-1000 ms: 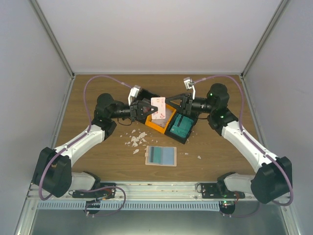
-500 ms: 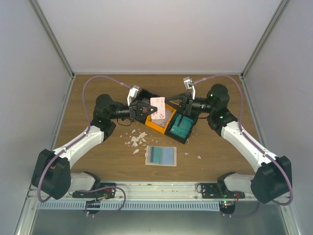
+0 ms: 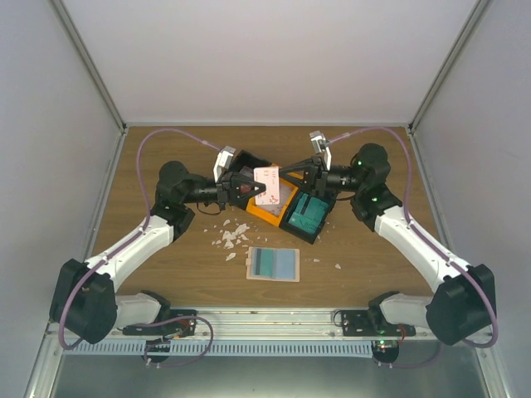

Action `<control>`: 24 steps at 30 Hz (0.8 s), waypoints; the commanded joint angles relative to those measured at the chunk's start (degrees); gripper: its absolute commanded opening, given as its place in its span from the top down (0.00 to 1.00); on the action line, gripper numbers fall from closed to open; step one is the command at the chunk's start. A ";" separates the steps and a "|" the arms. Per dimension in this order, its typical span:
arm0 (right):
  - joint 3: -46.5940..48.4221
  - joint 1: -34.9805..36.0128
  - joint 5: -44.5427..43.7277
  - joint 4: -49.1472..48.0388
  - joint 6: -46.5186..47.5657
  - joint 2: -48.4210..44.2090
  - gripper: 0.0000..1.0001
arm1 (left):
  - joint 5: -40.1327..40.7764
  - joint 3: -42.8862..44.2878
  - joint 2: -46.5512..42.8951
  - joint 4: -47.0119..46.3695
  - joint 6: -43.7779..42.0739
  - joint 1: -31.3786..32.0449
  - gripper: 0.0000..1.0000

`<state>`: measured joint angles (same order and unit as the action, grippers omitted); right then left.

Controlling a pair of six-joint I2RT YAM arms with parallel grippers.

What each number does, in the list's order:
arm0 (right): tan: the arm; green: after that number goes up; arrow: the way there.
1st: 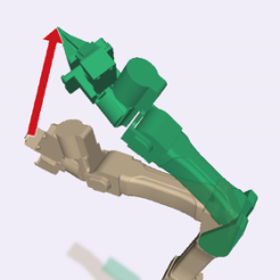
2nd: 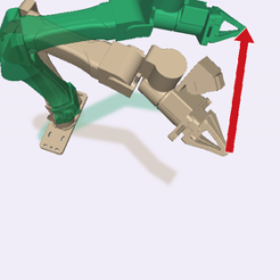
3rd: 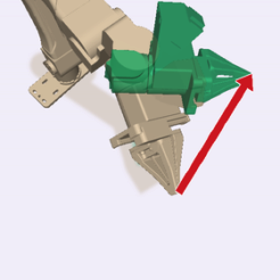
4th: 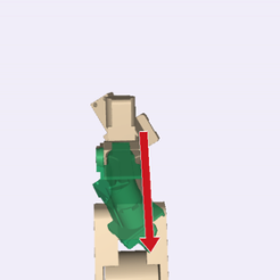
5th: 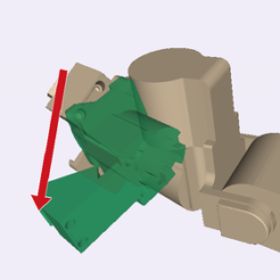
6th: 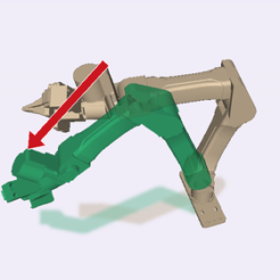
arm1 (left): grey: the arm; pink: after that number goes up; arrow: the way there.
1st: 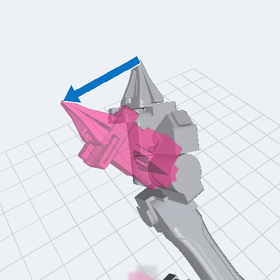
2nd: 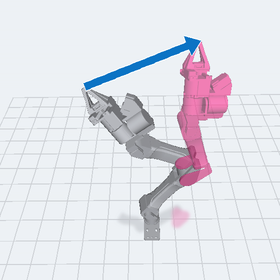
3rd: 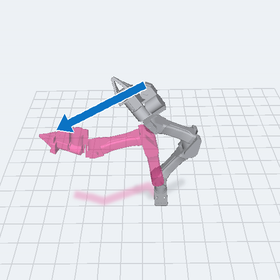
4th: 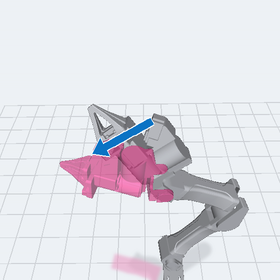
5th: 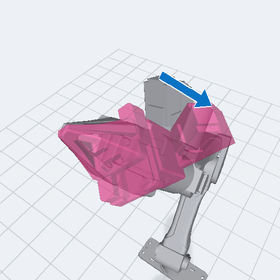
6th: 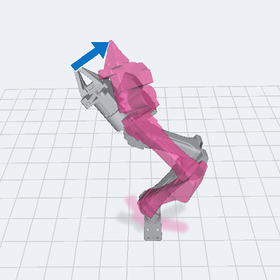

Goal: Put the credit cards into the card holder
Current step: Pick up the credit card from the storage box.

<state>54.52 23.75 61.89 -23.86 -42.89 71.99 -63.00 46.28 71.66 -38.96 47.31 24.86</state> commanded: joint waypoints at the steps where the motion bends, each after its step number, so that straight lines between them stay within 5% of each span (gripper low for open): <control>1: 2.60 2.86 -3.09 10.33 7.40 1.36 0.96 | -2.73 1.72 -1.56 -1.54 -2.86 2.21 1.00; 9: 3.53 4.59 -1.09 15.26 11.72 1.40 0.88 | 2.61 5.07 0.37 9.37 -3.18 1.90 1.00; 24: 5.02 4.95 2.26 12.79 6.92 3.83 0.93 | 2.69 9.95 8.21 9.67 3.25 -2.25 1.00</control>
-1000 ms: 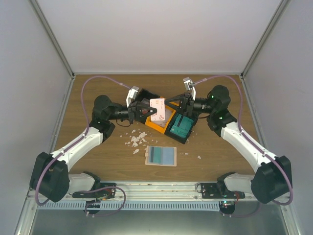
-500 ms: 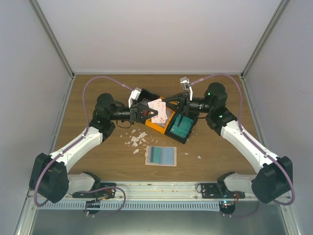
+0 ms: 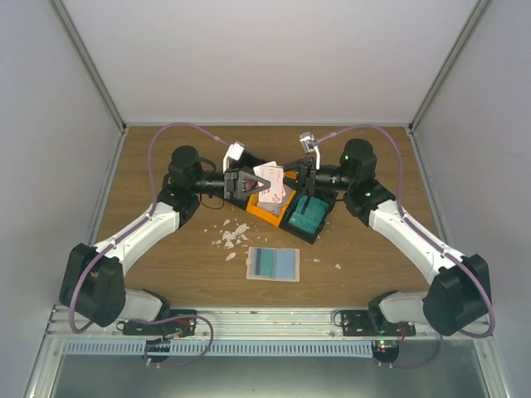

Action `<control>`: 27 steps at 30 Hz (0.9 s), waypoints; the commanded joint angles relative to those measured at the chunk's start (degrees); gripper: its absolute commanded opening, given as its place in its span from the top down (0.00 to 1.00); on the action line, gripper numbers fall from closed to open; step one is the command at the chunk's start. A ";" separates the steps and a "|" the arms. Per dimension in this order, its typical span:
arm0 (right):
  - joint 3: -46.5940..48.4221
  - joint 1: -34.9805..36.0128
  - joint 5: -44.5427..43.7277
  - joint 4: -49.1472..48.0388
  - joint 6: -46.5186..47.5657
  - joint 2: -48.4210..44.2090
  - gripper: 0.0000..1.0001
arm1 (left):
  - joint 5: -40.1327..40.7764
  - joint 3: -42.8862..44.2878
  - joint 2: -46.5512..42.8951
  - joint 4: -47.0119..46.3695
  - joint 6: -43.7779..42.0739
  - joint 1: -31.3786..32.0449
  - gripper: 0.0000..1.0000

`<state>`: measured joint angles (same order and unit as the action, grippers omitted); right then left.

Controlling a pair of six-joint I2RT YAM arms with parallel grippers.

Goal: Put the credit cards into the card holder
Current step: Pick up the credit card from the storage box.

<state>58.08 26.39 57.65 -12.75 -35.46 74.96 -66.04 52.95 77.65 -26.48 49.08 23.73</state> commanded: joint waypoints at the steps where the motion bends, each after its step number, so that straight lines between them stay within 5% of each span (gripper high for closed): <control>1: 1.69 2.20 6.30 1.31 -1.08 1.07 0.95 | 5.62 3.63 2.74 -2.79 1.38 -1.21 1.00; 15: 0.80 -6.20 -0.38 -14.57 -23.69 8.48 1.00 | 1.47 9.44 16.74 -3.91 6.65 -5.46 0.92; 27: 1.67 -10.50 -0.96 -17.70 -30.36 19.28 0.99 | 0.32 11.47 27.10 -6.17 9.48 -6.79 0.87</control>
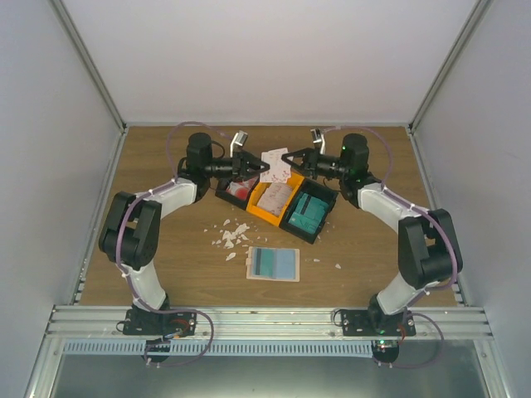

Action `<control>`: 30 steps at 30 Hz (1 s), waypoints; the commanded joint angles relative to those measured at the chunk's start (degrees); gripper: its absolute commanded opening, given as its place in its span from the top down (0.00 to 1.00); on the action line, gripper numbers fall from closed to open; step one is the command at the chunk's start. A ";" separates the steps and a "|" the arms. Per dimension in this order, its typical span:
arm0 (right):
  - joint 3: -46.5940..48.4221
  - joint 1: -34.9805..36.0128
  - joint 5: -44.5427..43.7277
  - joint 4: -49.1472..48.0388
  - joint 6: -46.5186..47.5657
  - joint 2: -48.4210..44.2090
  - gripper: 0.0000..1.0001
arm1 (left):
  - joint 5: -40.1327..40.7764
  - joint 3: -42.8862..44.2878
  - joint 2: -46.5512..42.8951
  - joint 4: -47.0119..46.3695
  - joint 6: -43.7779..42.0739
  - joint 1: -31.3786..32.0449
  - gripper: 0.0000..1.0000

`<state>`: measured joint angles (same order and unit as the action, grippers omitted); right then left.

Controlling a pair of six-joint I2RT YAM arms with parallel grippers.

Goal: Put the credit cards into the card holder
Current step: Pick up the credit card from the storage box.

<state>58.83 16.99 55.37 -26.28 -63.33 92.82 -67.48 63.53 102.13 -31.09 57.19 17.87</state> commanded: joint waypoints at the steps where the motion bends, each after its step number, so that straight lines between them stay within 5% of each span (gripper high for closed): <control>1: 1.05 -1.34 1.40 -4.09 -2.43 1.92 0.99 | 1.61 0.94 3.14 -1.93 1.66 -1.07 0.87; 10: 2.96 -4.31 -1.29 3.35 3.38 3.19 0.99 | 2.09 -1.87 3.78 -4.41 2.51 -1.94 0.97; 17: 3.12 -4.96 -10.91 18.02 15.54 0.26 1.00 | 8.25 -8.63 -4.93 -0.33 -2.61 -2.28 1.00; 30: 7.27 6.74 -34.62 32.98 23.22 4.21 1.00 | 20.03 -17.60 -20.48 14.08 -13.18 -2.24 1.00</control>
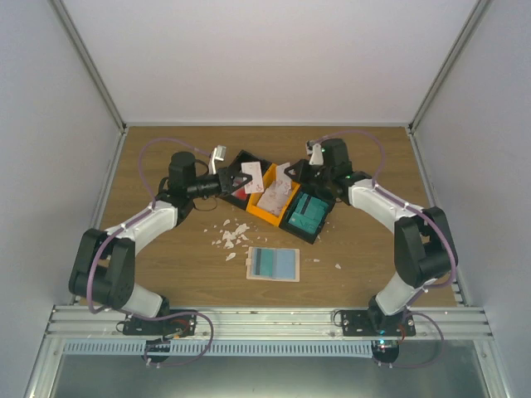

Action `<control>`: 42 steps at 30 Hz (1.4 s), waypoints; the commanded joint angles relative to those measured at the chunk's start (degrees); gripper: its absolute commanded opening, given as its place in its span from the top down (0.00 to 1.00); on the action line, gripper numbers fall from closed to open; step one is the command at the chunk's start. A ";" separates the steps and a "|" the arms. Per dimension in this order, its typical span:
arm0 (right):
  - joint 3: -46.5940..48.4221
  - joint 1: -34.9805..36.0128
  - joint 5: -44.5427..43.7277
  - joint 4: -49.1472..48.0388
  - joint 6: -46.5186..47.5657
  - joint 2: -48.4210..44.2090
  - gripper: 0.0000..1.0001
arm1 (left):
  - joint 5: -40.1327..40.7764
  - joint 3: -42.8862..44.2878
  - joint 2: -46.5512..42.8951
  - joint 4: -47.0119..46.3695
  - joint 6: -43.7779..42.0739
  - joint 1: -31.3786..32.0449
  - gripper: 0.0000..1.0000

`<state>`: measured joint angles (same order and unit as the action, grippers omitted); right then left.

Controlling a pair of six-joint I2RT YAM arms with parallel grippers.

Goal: Put the credit cards into the card holder
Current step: Pick up the credit card from the storage box, then place the credit card in the storage box.

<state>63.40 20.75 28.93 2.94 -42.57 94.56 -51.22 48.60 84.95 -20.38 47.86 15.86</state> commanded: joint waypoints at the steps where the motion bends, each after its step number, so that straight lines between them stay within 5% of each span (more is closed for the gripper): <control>1: 3.49 3.78 -9.33 4.38 2.48 3.36 0.99 | 4.07 -3.14 -3.98 3.78 -4.12 -0.28 1.00; 15: 10.03 9.58 -19.53 10.55 4.21 11.53 0.92 | 6.19 -5.52 -8.86 8.16 -6.86 -0.26 1.00; 22: 14.82 11.62 -21.15 16.56 7.38 14.01 0.73 | 6.62 -5.62 -9.88 9.02 -7.21 -0.28 1.00; 32: 12.16 11.51 -28.80 18.33 8.87 1.23 0.46 | 6.60 -5.47 -12.55 9.81 -7.86 -0.22 1.00; 42: -2.10 11.60 -3.72 -2.29 11.79 -16.34 0.38 | 0.94 -5.93 -15.73 4.72 -5.23 0.69 1.00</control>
<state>65.95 32.14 12.23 11.14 -32.69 82.15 -46.74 43.62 71.72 -10.11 41.56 15.94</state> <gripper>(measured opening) 0.604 0.026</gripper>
